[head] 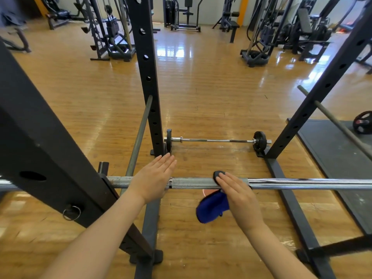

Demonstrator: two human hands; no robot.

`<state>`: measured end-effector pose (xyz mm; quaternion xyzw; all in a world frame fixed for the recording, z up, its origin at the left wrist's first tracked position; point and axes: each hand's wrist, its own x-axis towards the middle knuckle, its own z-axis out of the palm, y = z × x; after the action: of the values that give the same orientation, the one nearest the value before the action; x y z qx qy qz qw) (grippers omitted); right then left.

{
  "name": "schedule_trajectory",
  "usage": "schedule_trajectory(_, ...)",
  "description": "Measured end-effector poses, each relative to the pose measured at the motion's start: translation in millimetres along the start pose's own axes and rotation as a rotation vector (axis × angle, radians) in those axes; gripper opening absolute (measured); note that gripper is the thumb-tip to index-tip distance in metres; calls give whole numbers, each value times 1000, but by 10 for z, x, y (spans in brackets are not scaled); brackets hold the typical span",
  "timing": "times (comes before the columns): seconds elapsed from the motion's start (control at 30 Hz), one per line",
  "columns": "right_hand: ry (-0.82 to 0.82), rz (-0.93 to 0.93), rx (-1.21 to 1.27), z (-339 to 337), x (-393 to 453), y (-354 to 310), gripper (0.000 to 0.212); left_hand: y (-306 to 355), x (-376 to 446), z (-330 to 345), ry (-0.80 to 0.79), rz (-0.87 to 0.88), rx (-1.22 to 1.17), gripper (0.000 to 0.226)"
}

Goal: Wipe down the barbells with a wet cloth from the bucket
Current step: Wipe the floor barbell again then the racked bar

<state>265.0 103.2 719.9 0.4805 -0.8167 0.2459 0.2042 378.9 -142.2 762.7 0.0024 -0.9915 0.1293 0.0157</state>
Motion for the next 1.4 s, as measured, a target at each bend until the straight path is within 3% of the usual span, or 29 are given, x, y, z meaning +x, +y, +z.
schedule_trajectory(0.07, 65, 53, -25, -27, -26, 54, 32, 5, -2, 10, -16, 4, 12, 89)
schedule_trajectory(0.13, 92, 104, -34, 23, 14, -28, 35, 0, -7, 19, -18, 10, 33, 87)
schedule_trajectory(0.27, 70, 52, 34, 178, 184, -300, 28, 5, 2, -28, -43, -39, 22, 89)
schedule_trajectory(0.43, -70, -44, 25, 131, 181, -222, 54, 35, 13, 1, -79, -21, -14, 73)
schedule_trajectory(0.6, -63, 9, -11, 19, 14, 46, 55, 104, 6, -31, -97, -102, -54, 85)
schedule_trajectory(0.7, 58, 68, -8, 24, 6, -36, 34, 190, -6, -26, -65, -169, -71, 102)
schedule_trajectory(0.87, 71, 67, 40, 130, 124, -255, 33, 221, 22, -4, 37, -162, -73, 80)
schedule_trajectory(1.0, 118, 85, 159, 71, 292, -298, 35, 227, 5, -19, -72, -139, -85, 73)
schedule_trajectory(1.1, 148, 75, 149, 7, 433, -242, 37, 226, 22, -35, -50, -154, -101, 70)
schedule_trajectory(1.2, 1, 103, 65, -25, 493, -177, 45, 225, 11, -25, -33, -158, -141, 70)
schedule_trajectory(1.3, -339, 91, -37, -108, 510, -167, 60, 213, 18, -28, -60, -163, -129, 69)
schedule_trajectory(1.4, -555, 112, 128, -178, 472, -3, 58, 215, 20, -35, -77, -156, -135, 69)
